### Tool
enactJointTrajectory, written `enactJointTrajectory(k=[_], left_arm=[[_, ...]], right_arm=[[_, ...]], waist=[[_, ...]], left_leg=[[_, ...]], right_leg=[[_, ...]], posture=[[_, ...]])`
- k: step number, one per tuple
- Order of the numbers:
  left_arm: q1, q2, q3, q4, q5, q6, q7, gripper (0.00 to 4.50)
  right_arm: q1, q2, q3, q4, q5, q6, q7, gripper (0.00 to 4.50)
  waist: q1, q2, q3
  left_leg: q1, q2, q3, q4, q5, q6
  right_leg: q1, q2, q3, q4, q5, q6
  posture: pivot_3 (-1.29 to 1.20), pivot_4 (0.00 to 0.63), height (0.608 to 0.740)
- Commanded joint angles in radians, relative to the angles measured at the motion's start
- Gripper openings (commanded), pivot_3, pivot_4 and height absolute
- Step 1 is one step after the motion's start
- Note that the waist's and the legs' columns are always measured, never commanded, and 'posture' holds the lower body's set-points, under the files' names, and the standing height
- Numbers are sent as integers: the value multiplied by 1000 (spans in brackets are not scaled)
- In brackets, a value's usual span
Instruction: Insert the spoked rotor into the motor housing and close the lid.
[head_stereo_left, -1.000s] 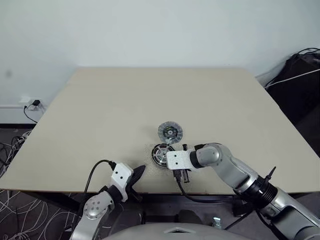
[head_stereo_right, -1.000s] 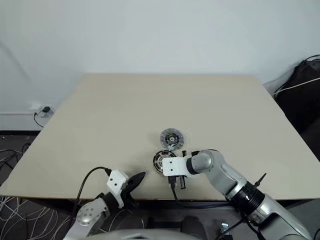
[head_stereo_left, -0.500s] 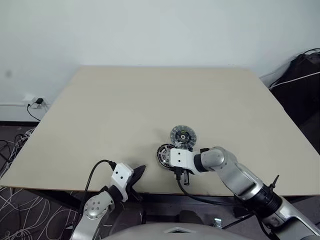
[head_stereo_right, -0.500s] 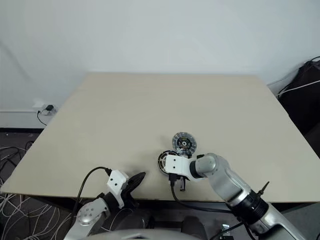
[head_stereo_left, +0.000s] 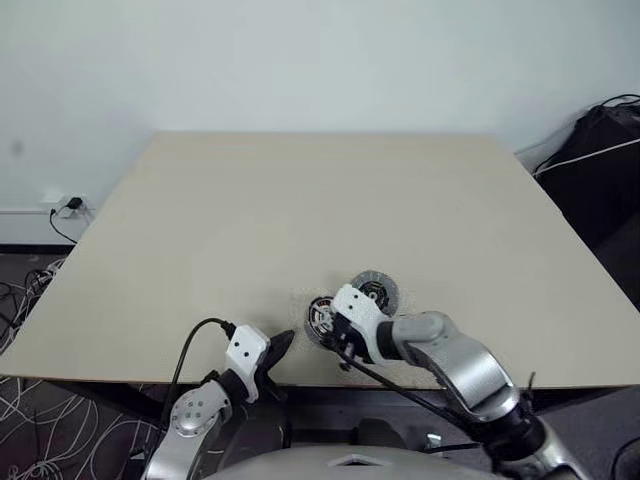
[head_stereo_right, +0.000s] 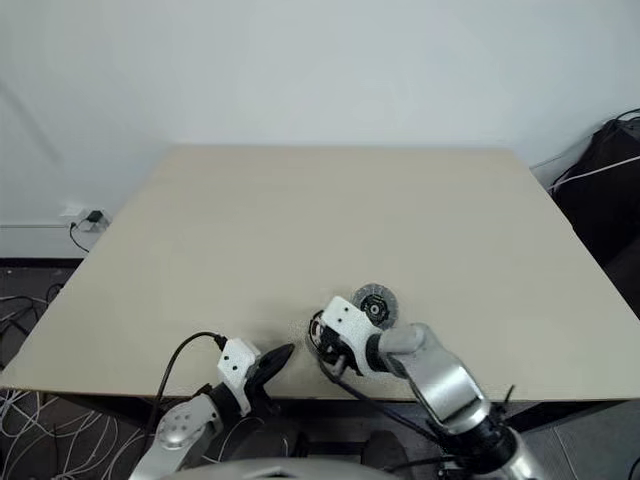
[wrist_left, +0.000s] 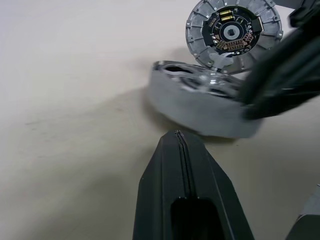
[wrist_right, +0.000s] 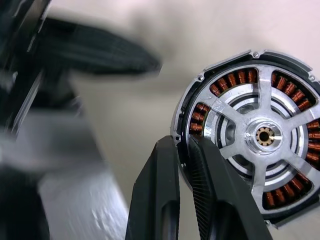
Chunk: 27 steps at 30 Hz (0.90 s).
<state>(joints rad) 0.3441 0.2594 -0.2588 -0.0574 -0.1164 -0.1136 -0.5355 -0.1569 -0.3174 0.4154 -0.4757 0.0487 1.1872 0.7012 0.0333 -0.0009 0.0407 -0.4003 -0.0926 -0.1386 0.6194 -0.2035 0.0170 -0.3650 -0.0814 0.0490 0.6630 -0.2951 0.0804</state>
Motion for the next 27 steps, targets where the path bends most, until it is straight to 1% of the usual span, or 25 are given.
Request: enactJointTrajectory(k=[1, 3, 10, 13, 16, 18, 21, 24, 27], left_arm=[[-6, -1, -3, -12, -1, -2, -5, 0], [-3, 1, 0, -15, -1, -2, -3, 0], [9, 1, 6, -21, -1, -3, 4, 0], [10, 0, 7, -21, -2, -3, 6, 0], [11, 1, 7, -21, -1, -5, 8, 0], [12, 1, 7, -21, -2, -6, 8, 0], [11, 2, 6, -20, -2, -6, 6, 0], [11, 5, 6, -19, -3, -5, 3, 0], [11, 7, 7, -17, -4, -5, 0, 0]], right_arm=[[-45, 80, -68, 14, 14, 83, -106, 91], [-56, 108, -75, 29, 23, 117, -141, 91], [-95, 265, -203, 105, 43, 206, -288, 91], [-107, 300, -225, 132, 43, 203, -341, 91], [-108, 310, -222, 145, 55, 195, -363, 91], [-102, 325, -228, 148, 71, 198, -375, 819], [-97, 350, -235, 141, 98, 199, -383, 1674], [-105, 394, -278, 127, 135, 213, -389, 2672], [-118, 434, -327, 111, 185, 239, -386, 2672]], waist=[[-1, 0, 0], [-2, 0, 0], [-7, 4, -2], [-8, 7, -3], [-9, 9, -4], [-11, 10, -4], [-15, 11, -4], [-22, 12, -4], [-24, 12, -4]], left_leg=[[0, 0, 0, 0, 0, 0], [0, 0, 0, 0, 0, 0], [1, 0, 0, 0, 0, 0], [1, 0, 0, 0, 0, 0], [1, 0, 0, 0, 0, -1], [1, 0, 0, 0, 0, -1], [1, 0, 0, 0, 0, -1], [1, 0, 0, -1, 1, -1], [1, 0, 0, -2, 1, -1]], right_leg=[[0, 0, 0, 0, 0, 0], [0, 0, 0, 0, 1, 0], [0, 1, 1, 1, 1, 0], [0, 0, 1, 2, 2, 0], [0, 0, 1, 2, 3, 0], [0, 0, 1, 2, 3, 0], [0, 0, 1, 2, 3, 0], [-2, 1, 1, 2, 3, -1], [-3, 2, 2, 2, 2, -1]], posture=[[0, 0, 740], [0, 0, 740], [0, 0, 740], [0, 0, 740], [0, 0, 740], [0, 0, 740], [0, 0, 740], [0, 0, 740], [0, 0, 740]])
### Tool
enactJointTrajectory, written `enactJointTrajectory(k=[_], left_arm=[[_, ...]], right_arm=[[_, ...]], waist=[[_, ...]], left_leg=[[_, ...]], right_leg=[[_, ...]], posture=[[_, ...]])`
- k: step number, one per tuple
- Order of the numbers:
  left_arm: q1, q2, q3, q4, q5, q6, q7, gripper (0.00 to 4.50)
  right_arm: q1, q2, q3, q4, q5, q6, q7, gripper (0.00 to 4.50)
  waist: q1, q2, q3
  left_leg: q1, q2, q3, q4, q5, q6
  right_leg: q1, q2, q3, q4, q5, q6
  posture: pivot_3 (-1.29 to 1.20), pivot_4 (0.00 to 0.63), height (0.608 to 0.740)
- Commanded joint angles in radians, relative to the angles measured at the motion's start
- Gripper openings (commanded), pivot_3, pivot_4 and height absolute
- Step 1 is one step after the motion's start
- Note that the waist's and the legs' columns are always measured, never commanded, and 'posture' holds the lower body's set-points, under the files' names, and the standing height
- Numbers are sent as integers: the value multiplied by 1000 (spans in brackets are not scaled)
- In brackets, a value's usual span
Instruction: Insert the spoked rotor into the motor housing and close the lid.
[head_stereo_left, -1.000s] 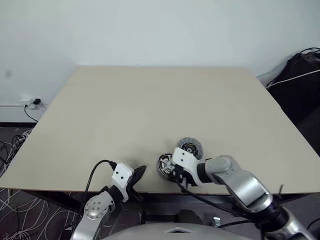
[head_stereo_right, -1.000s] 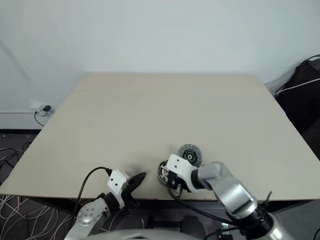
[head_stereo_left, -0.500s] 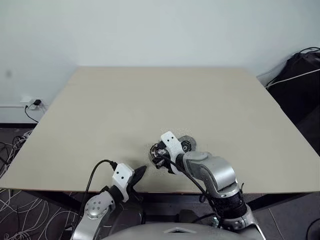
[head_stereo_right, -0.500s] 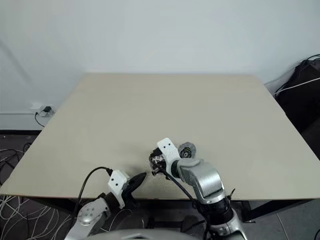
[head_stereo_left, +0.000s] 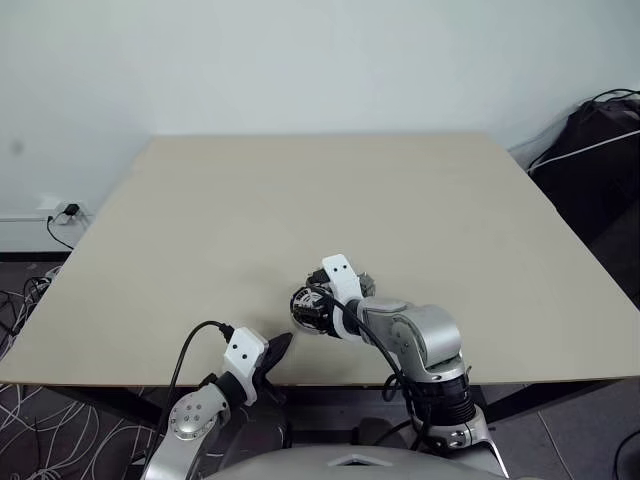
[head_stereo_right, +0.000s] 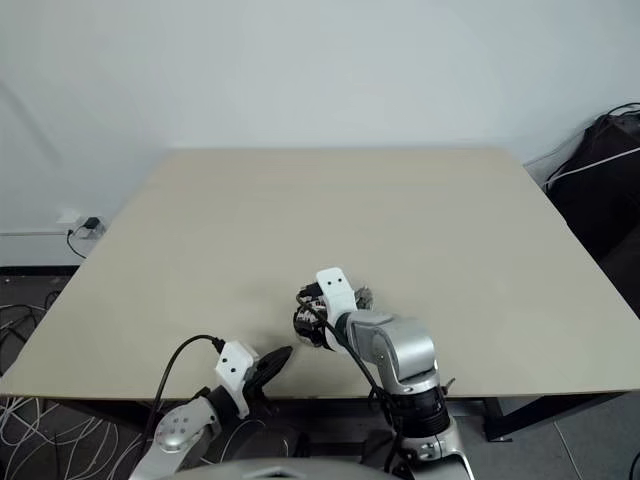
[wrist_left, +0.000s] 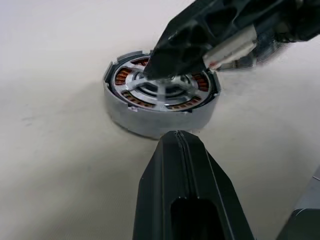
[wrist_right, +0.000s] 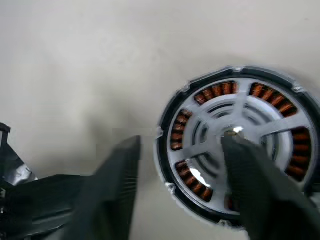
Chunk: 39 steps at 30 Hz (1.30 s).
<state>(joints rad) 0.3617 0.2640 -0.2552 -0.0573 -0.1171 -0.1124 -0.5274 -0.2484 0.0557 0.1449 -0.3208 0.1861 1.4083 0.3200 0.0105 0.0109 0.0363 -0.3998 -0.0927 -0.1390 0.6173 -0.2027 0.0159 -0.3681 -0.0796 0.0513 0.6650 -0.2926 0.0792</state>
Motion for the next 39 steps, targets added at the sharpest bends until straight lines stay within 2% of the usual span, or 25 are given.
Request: enactJointTrajectory(k=[1, 5, 9, 10, 12, 13, 16, 18, 19, 22, 26, 29, 33, 37, 39], left_arm=[[-8, 3, 3, -17, -3, -6, -8, 0], [-12, 5, 1, -14, -4, -6, -12, 0], [-11, 8, 1, -16, -6, -5, -19, 0], [-11, 9, 1, -16, -7, -5, -20, 0], [-10, 10, 2, -17, -7, -5, -24, 0], [-9, 11, 2, -17, -7, -5, -26, 0], [-11, 14, 1, -19, -8, -2, -31, 0], [-13, 15, 0, -20, -9, 0, -34, 0], [-14, 16, 0, -21, -9, 1, -35, 0], [-15, 17, 1, -21, -9, 3, -39, 0], [-16, 18, 3, -24, -8, 7, -43, 0], [-16, 19, 4, -27, -8, 10, -45, 0], [-15, 21, 4, -30, -8, 14, -47, 0], [-15, 24, 5, -32, -8, 16, -48, 0], [-15, 25, 6, -34, -9, 16, -48, 0]], right_arm=[[-33, 75, -75, -49, 62, 25, -6, 2672], [-67, 161, -183, -80, 149, 65, -14, 2672], [-142, 314, -397, -137, 295, 96, -23, 2672], [-160, 332, -434, -148, 321, 91, -33, 2270], [-181, 338, -480, -166, 368, 50, -73, 1763], [-183, 330, -486, -170, 385, 31, -93, 1470], [-149, 221, -421, -187, 378, -82, -128, 453], [-88, 70, -291, -203, 279, -227, -127, 28], [-51, -38, -193, -205, 189, -330, -116, 28], [52, -276, -7, -174, -10, -555, -102, 28], [171, -494, 119, -111, -166, -728, -71, 28], [241, -560, 133, -78, -212, -778, -59, 28], [290, -568, 117, -63, -221, -780, -44, 28], [333, -628, 146, -61, -235, -822, 39, 28], [351, -606, 118, -53, -196, -863, 60, 28]], waist=[[-4, 0, 0], [-15, 0, 0], [-30, 4, 1], [-28, 1, -4], [-28, -1, -5], [-30, 1, -4], [-36, 5, -2], [-39, 5, -2], [-39, 5, -3], [-30, 4, -3], [-24, 3, -2], [-24, 1, -1], [-21, -2, 1], [-17, -4, 2], [-15, -6, 3]], left_leg=[[0, 0, 0, 0, 0, 0], [0, 0, 0, -3, 0, 0], [-1, 0, 0, -3, 0, 0], [-1, -1, -1, -5, 0, 0], [0, -1, -4, -5, -1, -2], [0, -1, -5, -5, -1, -2], [-1, -2, -2, -5, -1, -2], [0, -1, -3, -6, -1, -2], [0, -1, -3, -6, -1, -2], [-1, -2, -2, -5, -1, -2], [-1, -3, -1, -4, -1, -1], [0, -1, -1, -3, -1, -1], [1, -1, -2, -1, -1, -1], [1, -1, -2, 1, -1, 0], [1, -1, -2, 2, -1, 0]], right_leg=[[0, 0, 0, 0, 0, 0], [-2, 0, 1, 0, 1, 1], [-5, 2, 4, 1, 1, 2], [-6, 2, 5, 0, 2, 5], [-4, 2, 2, 0, 0, 3], [-4, 2, 2, 0, 0, 3], [-6, 1, 4, 0, 2, 0], [-7, 1, 4, 1, 2, 0], [-7, 1, 4, 1, 1, 1], [-5, 1, 3, -1, 1, 1], [-4, 0, 4, -3, 0, 4], [-3, 0, 4, -2, -2, 3], [0, 0, 4, -2, -2, 1], [1, 0, 4, -2, -2, 2], [2, -1, 4, -3, -2, 2]], posture=[[0, 0, 740], [0, 0, 740], [0, 0, 740], [0, 0, 740], [0, 0, 740], [0, 0, 740], [0, 0, 740], [0, 0, 740], [0, 0, 740], [0, 0, 740], [0, 0, 740], [0, 0, 740], [0, 0, 740], [0, 0, 740], [0, 0, 740]])
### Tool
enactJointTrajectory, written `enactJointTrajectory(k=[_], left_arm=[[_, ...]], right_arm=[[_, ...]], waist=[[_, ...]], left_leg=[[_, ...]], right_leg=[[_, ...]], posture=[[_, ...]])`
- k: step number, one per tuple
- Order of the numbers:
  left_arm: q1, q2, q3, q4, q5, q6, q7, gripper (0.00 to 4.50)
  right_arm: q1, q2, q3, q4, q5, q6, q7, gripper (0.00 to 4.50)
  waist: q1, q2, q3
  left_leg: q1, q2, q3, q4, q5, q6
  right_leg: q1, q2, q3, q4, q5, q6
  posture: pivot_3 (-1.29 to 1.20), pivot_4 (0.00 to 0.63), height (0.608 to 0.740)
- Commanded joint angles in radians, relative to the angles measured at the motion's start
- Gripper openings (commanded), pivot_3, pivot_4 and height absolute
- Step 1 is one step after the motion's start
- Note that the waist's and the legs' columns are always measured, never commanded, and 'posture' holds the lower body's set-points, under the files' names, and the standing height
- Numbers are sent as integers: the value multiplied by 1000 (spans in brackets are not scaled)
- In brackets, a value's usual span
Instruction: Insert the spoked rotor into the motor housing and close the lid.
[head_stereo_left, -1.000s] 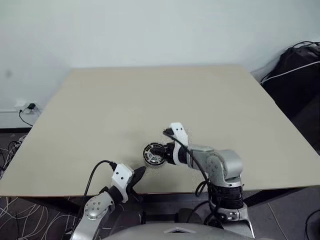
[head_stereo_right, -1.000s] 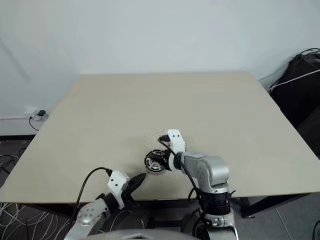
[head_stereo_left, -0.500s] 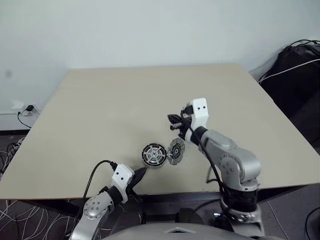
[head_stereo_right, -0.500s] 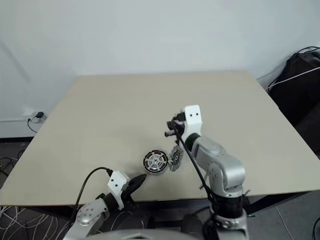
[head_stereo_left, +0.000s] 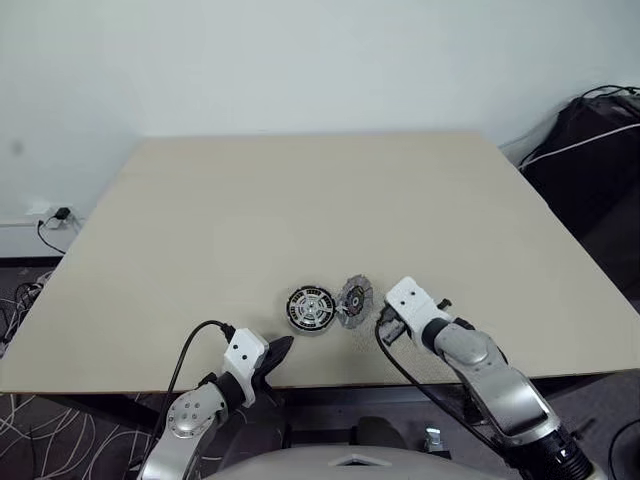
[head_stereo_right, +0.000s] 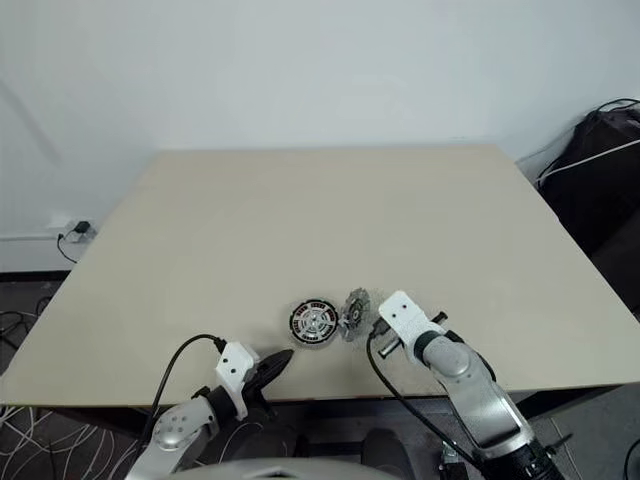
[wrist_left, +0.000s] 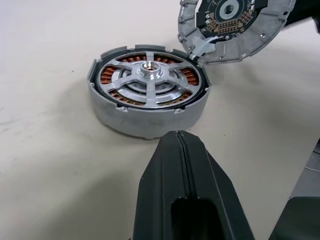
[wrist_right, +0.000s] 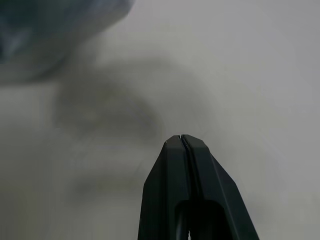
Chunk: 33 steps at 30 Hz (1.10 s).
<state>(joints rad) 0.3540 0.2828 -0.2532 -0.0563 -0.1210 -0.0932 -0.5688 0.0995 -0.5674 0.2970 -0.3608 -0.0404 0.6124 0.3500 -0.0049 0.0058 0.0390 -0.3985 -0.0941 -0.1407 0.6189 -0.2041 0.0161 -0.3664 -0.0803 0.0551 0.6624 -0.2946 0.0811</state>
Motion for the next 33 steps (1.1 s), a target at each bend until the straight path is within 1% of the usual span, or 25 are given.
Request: enactJointTrajectory(k=[1, 5, 11, 13, 16, 23, 33], left_arm=[[-7, 7, 4, -35, -5, -3, -7, 0], [-9, 8, 6, -38, -7, -1, -7, 0], [-10, 11, 9, -41, -9, 3, -9, 0], [-11, 12, 9, -43, -9, 6, -11, 0], [-13, 14, 11, -46, -11, 9, -14, 0], [-14, 16, 14, -51, -11, 15, -15, 0], [-6, 18, 16, -61, -11, 14, -6, 0]], right_arm=[[14, 33, -49, -15, 59, -94, 46, 28], [37, 105, -110, -26, 144, -152, 73, 28], [33, 201, -198, -74, 346, -115, 152, 28], [25, 208, -206, -87, 411, -87, 193, 28], [9, 196, -187, -92, 461, -46, 244, 28], [-58, 209, -100, -25, 444, -25, 275, 28], [-158, 309, -17, 141, 382, -72, 255, 28]], waist=[[0, -1, 0], [-1, -1, 1], [2, -1, 1], [2, -1, 1], [1, -1, 1], [-1, -1, 1], [0, -1, 0]], left_leg=[[0, 0, 0, 0, 0, 0], [0, 1, -1, 0, 0, 0], [0, 1, -1, 0, 0, 0], [0, 1, -1, 0, 0, 0], [0, 1, -1, 0, 0, 0], [0, 1, -1, 0, 0, 0], [0, 1, -1, 0, 0, 0]], right_leg=[[0, 0, 0, 0, 0, 0], [0, 0, 0, 0, 0, 0], [1, 0, 0, 0, 0, 0], [0, 0, 0, 0, 0, 0], [0, 0, 0, 0, 0, 0], [0, -1, 0, 0, 0, 0], [0, 1, 0, 0, 1, 0]], posture=[[0, 0, 740], [0, 0, 740], [0, 0, 740], [0, 0, 740], [0, 0, 740], [0, 0, 740], [0, 0, 740]])
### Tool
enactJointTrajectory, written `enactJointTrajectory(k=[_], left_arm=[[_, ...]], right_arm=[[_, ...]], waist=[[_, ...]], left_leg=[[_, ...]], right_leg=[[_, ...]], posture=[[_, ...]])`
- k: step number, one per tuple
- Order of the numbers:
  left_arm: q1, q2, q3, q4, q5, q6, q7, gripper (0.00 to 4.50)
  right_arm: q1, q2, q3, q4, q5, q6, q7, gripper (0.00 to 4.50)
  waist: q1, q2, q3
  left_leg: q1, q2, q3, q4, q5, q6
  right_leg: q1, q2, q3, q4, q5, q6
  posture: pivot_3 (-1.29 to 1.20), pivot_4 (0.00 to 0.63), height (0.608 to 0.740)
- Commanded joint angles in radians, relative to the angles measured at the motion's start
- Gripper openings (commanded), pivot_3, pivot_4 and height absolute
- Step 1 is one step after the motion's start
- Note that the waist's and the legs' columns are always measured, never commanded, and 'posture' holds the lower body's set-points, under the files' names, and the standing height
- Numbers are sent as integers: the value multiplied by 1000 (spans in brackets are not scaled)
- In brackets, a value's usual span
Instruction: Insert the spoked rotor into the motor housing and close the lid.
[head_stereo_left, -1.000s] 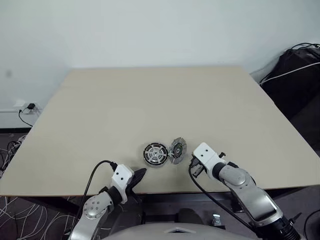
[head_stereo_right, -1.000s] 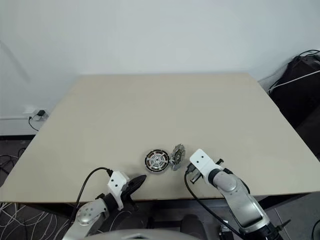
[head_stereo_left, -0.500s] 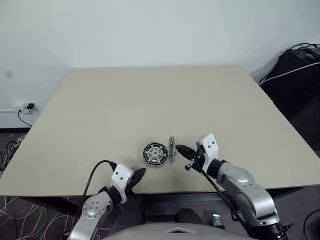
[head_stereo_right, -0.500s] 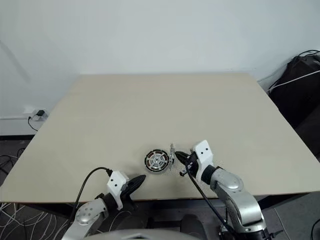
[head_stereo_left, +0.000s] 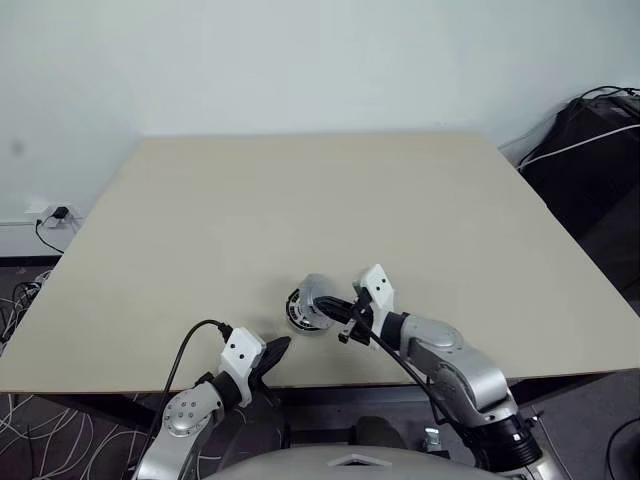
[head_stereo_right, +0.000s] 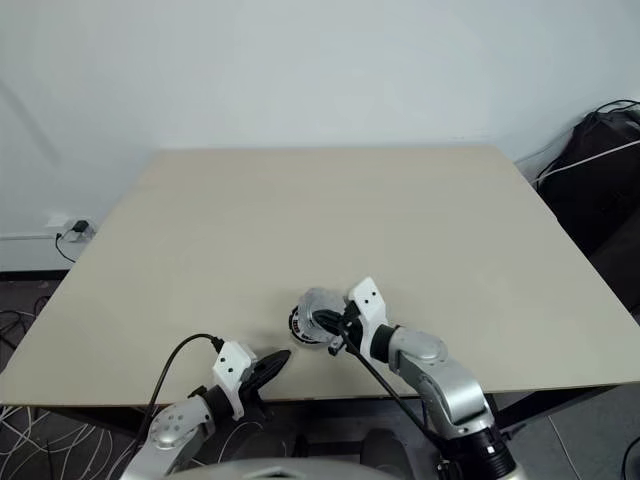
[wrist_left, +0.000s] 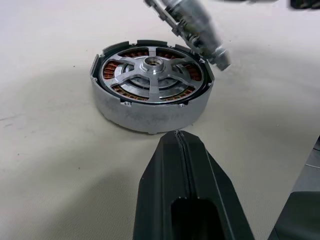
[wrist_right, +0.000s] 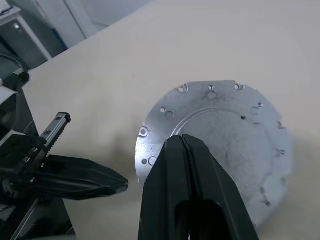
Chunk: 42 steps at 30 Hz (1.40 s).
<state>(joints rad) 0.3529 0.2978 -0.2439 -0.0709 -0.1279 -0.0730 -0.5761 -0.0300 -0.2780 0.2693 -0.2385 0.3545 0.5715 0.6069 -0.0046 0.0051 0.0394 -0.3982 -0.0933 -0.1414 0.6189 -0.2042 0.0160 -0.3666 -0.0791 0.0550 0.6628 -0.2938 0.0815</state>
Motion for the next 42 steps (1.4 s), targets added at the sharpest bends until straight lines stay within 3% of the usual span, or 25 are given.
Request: enactJointTrajectory(k=[1, 16, 25, 38, 39, 42], left_arm=[[-5, 3, 7, -47, -4, -6, 2, 0], [-7, -1, 1, -43, 0, -9, 7, 0], [-4, -1, 4, -40, 0, -13, 10, 0], [-11, -1, 2, -29, 1, -20, 5, 0], [-10, 0, 3, -29, 1, -21, 6, 0], [-5, 0, 5, -29, 1, -24, 8, 0]], right_arm=[[-32, 26, 13, 27, -17, -35, -2, 28], [-55, 114, 79, 204, -107, -75, -18, 28], [-59, 87, 63, 75, -144, -152, -25, 28], [-111, 51, 77, 201, -210, -229, 4, 4280], [-113, 52, 78, 211, -213, -230, 8, 4481], [-117, 56, 81, 235, -221, -236, 17, 4481]], waist=[[0, 0, 0], [-4, 2, -3], [-4, 3, -3], [-4, 3, -3], [-4, 3, -3], [-4, 3, -3]], left_leg=[[0, 0, 0, 0, 0, 0], [2, 0, 0, 0, 0, 0], [2, 0, 0, 0, 0, 0], [2, 0, 0, 0, 0, 0], [2, 0, 0, 0, 0, 0], [2, 0, 0, 0, 0, 0]], right_leg=[[0, 1, 0, 0, 0, 0], [0, 2, 0, 1, 0, 0], [0, 2, 0, 2, 0, 0], [0, 2, 0, 2, 0, 0], [0, 2, 0, 2, 0, 0], [0, 2, 0, 2, 0, 0]], posture=[[0, 0, 740], [0, 0, 740], [0, 0, 740], [0, 0, 740], [0, 0, 740], [0, 0, 740]])
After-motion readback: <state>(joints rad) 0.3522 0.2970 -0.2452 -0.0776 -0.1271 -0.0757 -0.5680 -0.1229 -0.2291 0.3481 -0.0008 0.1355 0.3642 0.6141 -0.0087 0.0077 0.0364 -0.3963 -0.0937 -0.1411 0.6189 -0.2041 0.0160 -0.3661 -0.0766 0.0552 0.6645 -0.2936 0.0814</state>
